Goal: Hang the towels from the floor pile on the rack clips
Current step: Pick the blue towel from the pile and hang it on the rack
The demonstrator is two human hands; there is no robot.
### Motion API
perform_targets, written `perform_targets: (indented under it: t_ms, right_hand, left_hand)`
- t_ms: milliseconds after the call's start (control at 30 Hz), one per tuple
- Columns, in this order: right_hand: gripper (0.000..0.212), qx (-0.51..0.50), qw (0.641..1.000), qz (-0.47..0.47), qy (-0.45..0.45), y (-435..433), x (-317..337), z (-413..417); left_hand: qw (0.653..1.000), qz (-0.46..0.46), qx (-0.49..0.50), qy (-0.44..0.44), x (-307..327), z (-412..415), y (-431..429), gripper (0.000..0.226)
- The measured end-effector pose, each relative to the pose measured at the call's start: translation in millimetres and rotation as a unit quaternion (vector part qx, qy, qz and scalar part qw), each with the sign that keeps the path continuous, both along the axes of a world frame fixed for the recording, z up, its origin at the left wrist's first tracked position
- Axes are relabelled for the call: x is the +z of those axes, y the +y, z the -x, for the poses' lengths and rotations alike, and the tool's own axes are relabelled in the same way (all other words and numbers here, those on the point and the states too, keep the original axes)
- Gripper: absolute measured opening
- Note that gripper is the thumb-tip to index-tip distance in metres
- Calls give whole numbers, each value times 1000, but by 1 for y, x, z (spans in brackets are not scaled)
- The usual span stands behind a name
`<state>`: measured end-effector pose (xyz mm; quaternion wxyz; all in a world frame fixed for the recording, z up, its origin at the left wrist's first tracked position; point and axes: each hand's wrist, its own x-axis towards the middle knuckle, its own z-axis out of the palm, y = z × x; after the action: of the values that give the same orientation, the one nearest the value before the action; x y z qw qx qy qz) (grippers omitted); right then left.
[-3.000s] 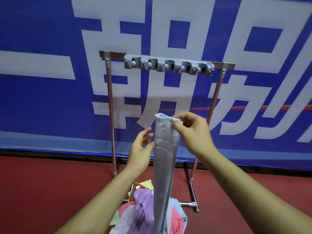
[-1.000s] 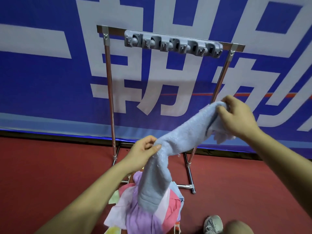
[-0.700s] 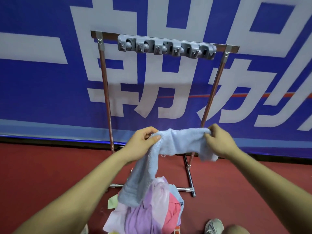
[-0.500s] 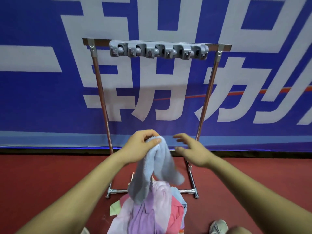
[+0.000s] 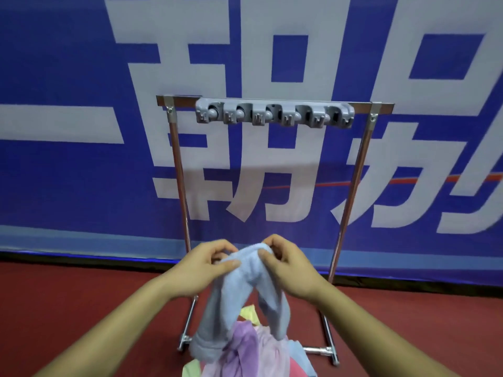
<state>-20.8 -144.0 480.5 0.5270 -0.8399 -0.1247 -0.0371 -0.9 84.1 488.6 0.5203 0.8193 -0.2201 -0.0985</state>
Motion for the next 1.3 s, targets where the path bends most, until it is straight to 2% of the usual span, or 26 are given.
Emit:
perform_targets:
  t_ms: [100, 233, 367, 533, 600, 700, 933, 1133, 1233, 1300]
  right_hand:
    - [11, -8, 999, 25, -24, 4, 16, -8]
    - [14, -32, 992, 76, -97, 26, 36, -26]
    - [13, -84, 988, 37, -126, 53, 62, -58]
    - [3, -82, 981, 30, -176, 71, 108, -103]
    - [13, -71, 973, 47, -214, 76, 128, -121]
    - [10, -73, 952, 100, -280, 92, 158, -153]
    - [12, -133, 930, 116, -322, 125, 209, -231]
    - [15, -187, 899, 253, -305, 118, 219, -275]
    - [14, -216, 834, 377, -340, 117, 216, -289]
    - [14, -224, 817, 411, -336, 122, 208, -291]
  left_hand:
    - [1000, 18, 5, -2, -1, -6, 11, 7]
    - [991, 75, 95, -61, 20, -28, 17, 24]
    - [983, 111, 124, -74, 53, -52, 23, 14]
    - [964, 149, 180, -126, 89, -98, 36, 13]
    - [955, 154, 202, -154, 106, -119, 41, 13]
    - [946, 135, 225, -188, 134, -149, 47, 13]
    - [921, 110, 298, -224, 193, -228, 54, 16]
    - [931, 67, 295, -202, 199, -274, 57, 19]
    - [929, 66, 300, -205, 195, -286, 53, 15]
    - [926, 69, 308, -207, 188, -289, 52, 15]
